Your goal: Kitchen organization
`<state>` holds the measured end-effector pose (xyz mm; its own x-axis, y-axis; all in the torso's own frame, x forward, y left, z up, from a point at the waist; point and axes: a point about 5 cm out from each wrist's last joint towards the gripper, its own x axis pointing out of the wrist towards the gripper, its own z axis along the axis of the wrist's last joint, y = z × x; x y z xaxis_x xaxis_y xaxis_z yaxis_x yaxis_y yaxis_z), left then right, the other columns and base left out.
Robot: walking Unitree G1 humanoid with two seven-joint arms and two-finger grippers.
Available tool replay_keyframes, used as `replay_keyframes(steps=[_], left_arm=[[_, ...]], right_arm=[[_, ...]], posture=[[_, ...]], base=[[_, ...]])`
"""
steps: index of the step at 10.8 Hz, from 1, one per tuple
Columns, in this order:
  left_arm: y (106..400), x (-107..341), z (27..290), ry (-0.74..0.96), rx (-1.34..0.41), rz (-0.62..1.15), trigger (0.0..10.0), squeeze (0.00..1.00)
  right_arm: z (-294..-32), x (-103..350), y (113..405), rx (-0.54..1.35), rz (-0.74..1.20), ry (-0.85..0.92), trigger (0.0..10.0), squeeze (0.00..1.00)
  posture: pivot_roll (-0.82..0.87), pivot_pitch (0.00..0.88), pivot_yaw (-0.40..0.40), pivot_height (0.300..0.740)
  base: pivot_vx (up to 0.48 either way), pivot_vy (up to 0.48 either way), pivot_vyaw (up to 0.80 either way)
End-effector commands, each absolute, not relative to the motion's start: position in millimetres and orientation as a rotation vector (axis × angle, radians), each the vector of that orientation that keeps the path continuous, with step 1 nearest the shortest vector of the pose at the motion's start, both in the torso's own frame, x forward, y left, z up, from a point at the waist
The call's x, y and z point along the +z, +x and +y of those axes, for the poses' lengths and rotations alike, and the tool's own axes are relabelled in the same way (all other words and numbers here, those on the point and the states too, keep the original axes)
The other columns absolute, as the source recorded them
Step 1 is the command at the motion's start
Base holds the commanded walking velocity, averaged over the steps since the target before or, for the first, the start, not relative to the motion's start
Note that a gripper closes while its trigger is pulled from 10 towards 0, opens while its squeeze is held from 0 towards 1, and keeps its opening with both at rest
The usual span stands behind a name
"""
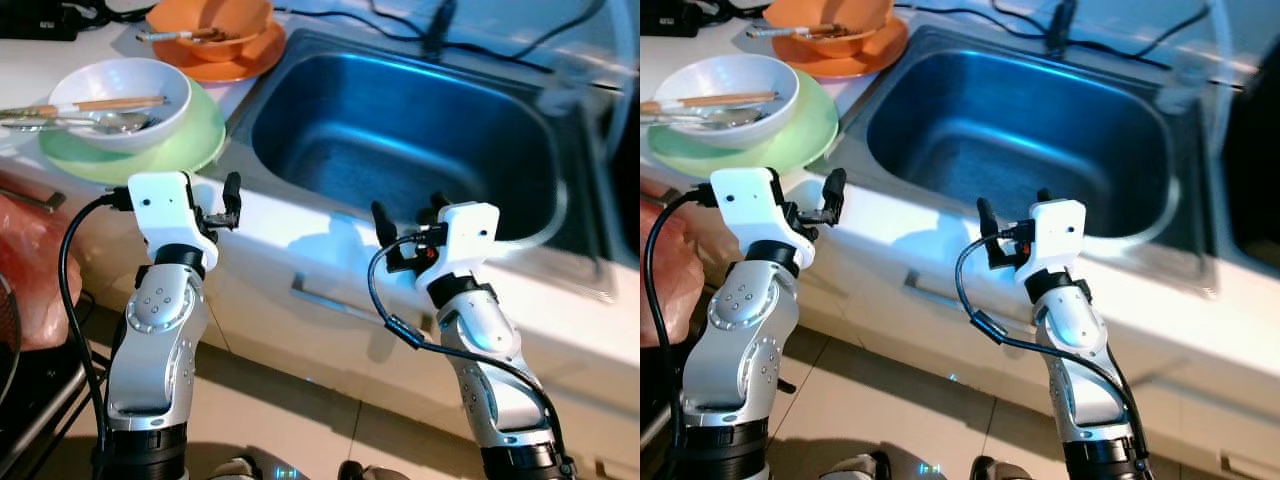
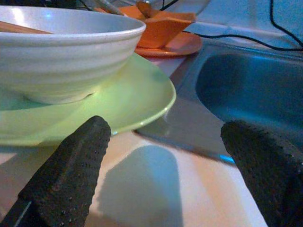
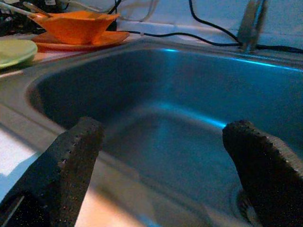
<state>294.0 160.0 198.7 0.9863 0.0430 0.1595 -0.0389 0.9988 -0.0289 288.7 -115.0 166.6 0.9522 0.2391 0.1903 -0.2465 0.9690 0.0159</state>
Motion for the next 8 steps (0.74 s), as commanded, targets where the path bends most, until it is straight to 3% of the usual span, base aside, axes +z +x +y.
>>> replay_keyframes(steps=[1,8], left_arm=[[291.7,205.4,155.7,-0.043,0.030,-0.191,10.0,0.00],[290.9,206.4,153.8,-0.032,0.042,-0.191,10.0,0.00]], right_arm=[[-116.5,168.5,287.6,0.241,-0.190,0.037,10.0,0.00],[-116.8,169.4,287.5,0.242,-0.192,0.036,10.0,0.00]], posture=[[0.02,0.192,-0.064,0.740],[0.02,0.195,-0.066,0.740]], base=[[0.000,0.000,0.00],[0.000,0.000,0.00]])
